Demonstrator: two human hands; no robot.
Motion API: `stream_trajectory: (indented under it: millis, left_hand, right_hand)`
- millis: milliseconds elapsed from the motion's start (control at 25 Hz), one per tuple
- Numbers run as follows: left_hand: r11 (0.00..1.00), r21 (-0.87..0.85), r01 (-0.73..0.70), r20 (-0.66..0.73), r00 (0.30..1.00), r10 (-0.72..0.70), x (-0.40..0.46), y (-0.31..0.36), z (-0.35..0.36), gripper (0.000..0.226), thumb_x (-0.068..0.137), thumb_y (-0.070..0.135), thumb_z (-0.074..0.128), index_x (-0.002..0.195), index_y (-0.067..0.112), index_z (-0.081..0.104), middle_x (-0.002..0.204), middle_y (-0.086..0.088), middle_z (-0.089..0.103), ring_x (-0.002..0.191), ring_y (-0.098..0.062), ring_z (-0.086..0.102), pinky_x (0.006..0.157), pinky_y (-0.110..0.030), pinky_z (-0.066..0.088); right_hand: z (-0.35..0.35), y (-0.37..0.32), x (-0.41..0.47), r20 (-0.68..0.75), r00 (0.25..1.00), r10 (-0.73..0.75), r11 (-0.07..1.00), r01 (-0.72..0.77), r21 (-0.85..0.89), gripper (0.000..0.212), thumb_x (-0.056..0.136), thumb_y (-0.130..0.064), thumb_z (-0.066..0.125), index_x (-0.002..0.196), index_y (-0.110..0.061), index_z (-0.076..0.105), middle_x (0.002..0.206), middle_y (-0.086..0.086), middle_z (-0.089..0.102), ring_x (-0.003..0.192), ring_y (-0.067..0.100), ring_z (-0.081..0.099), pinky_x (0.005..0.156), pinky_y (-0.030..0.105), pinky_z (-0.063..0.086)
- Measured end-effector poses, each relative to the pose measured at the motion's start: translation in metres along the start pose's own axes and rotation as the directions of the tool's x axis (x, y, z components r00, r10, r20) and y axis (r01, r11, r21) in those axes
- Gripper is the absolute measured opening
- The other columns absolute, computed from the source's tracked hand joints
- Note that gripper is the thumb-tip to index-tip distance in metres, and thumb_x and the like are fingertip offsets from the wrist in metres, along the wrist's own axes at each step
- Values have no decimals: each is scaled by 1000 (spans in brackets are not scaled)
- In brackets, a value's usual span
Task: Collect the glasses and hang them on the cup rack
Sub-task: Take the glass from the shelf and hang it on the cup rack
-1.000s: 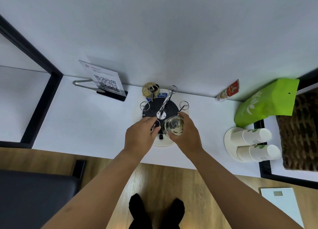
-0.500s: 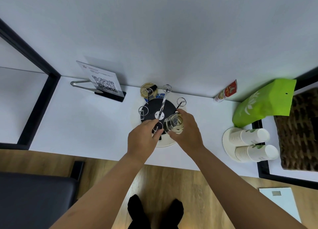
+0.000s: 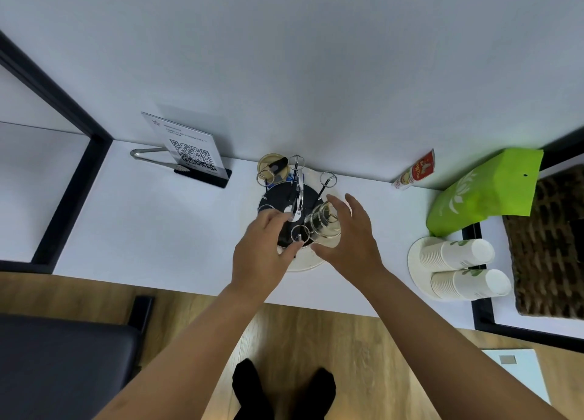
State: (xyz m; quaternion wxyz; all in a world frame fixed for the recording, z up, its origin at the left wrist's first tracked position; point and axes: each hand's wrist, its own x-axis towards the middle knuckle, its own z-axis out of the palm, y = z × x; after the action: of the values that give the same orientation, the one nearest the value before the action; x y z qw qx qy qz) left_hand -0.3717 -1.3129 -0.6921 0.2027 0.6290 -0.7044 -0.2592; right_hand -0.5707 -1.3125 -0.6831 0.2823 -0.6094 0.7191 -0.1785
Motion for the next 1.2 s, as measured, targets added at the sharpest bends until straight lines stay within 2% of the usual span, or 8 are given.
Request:
stream_trajectory:
  millis: [160,320,440,600,720,1000,1120,1200]
  left_hand:
    - [998,63,20,-64,998,-16,7,-18,-17,91,78,62,81,155,31,42,143,6,44,127,-17,43,86,-31,47]
    - [999,42,12,79,997,-15,15,-29,-22,102,79,72,74,162,30,31,162,7,36,146,-18,32,105,-40,46]
    - [999,43,17,131,991,-22,18,-32,-21,106,81,73,70,164,27,24,166,6,35,149,-18,32,113,-37,39]
    - [998,-15,61,176,983,-58,19,-30,-18,108,83,74,68,167,29,17,171,10,25,154,-14,27,112,-26,26]
    - [997,-20,70,187,980,-65,20,-29,-20,110,83,74,69,167,29,15,173,10,21,156,-14,24,118,-31,28]
    - [996,-49,79,206,976,-67,6,-26,-34,109,80,72,73,165,40,14,174,11,13,159,-15,16,122,-42,28]
    - [998,-62,32,201,979,-19,2,-16,-46,107,81,73,71,165,40,15,174,12,14,158,-12,14,122,-36,24]
    - [997,-75,-36,140,989,46,4,-4,-59,103,82,71,73,164,40,19,171,13,23,154,-8,19,118,-22,21]
  right_hand:
    - [0,-9,-5,41,996,-77,997,78,-23,107,70,-48,93,159,-38,35,174,2,10,161,26,7,118,54,39]
    - [7,-16,-7,66,996,-67,997,70,-40,107,71,-60,89,160,-35,35,175,2,9,162,22,-2,123,53,31]
    - [12,-18,-7,28,998,-56,997,57,-56,98,75,-60,86,157,-32,40,174,2,16,162,22,0,121,52,32]
    - [18,-18,-10,-14,998,-60,992,58,-116,93,77,-58,85,156,-30,44,173,4,20,162,25,4,118,51,35]
    - [22,-21,-10,-26,998,-60,988,56,-145,93,77,-56,86,155,-29,44,172,7,23,161,29,7,117,52,37]
    - [6,-23,-18,2,997,-83,988,82,-130,101,74,-58,88,158,-31,39,174,7,17,162,29,1,124,51,30]
    - [-18,-25,-20,18,996,-90,991,92,-99,103,75,-58,87,160,-31,36,173,7,19,162,29,4,125,50,25]
    - [-38,-29,-21,30,994,-102,992,104,-74,105,76,-59,86,162,-31,32,172,7,25,161,26,10,127,48,22]
